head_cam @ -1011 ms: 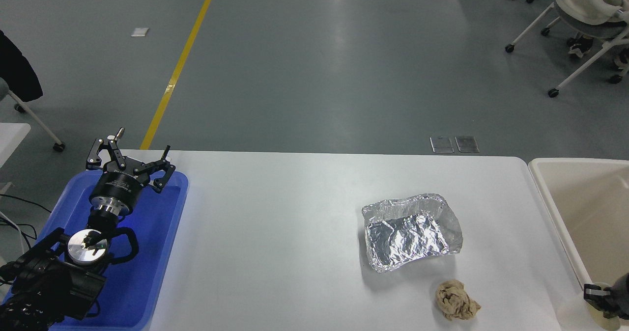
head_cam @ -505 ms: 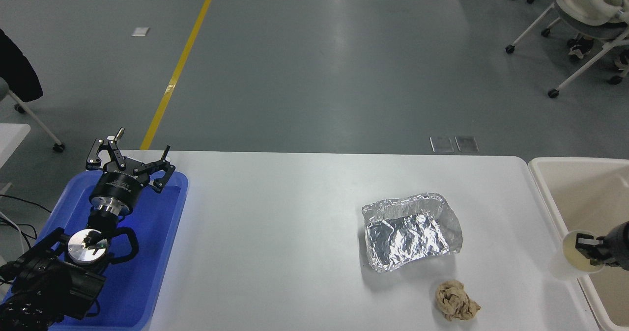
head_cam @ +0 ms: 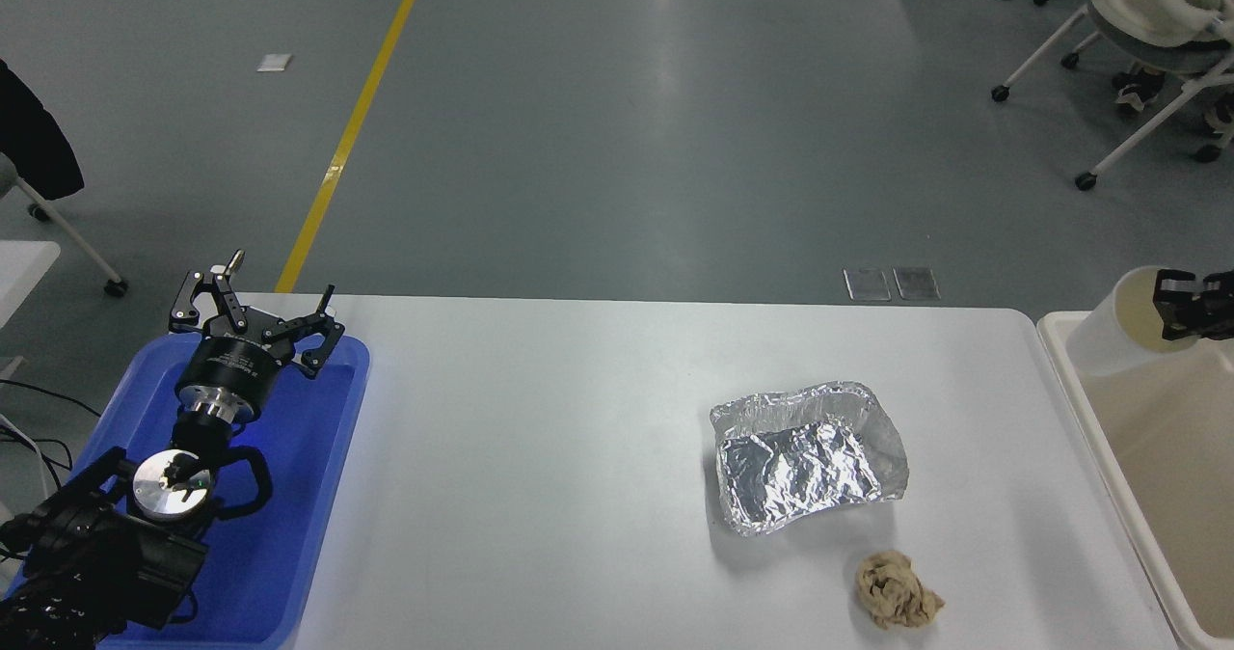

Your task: Pick up paper cup place in dustbin

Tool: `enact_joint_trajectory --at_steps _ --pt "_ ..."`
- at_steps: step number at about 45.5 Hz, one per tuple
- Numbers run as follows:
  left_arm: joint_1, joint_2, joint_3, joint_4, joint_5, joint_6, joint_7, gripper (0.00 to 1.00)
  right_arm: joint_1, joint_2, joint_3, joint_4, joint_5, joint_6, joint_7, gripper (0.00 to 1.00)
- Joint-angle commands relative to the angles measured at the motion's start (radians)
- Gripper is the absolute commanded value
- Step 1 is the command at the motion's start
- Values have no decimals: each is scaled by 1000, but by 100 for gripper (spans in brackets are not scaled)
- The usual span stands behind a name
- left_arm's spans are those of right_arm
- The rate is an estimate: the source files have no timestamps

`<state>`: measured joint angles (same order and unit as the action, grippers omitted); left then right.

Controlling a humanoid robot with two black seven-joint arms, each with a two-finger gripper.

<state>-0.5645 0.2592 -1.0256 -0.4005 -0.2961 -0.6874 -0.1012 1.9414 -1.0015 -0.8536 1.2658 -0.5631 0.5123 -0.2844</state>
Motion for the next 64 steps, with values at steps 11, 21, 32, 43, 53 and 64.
enact_joint_trajectory --at_steps 11,21,32,43,53,64 --pt "0 0 1 0 0 0 0 100 122 -34 -2 -16 0 77 -2 0" --pt "0 0 -1 0 0 0 0 100 29 -22 -1 -178 0 61 -2 0" --pt "0 0 -1 0 0 0 0 100 -172 9 47 -456 12 0 -2 0" --pt "0 0 -1 0 0 0 0 100 -505 107 182 -710 51 -149 -2 0" --pt "0 0 -1 0 0 0 0 100 -798 234 343 -953 126 -247 -1 0" --pt "0 0 -1 0 0 0 0 100 -961 362 404 -1073 127 -356 5 0"
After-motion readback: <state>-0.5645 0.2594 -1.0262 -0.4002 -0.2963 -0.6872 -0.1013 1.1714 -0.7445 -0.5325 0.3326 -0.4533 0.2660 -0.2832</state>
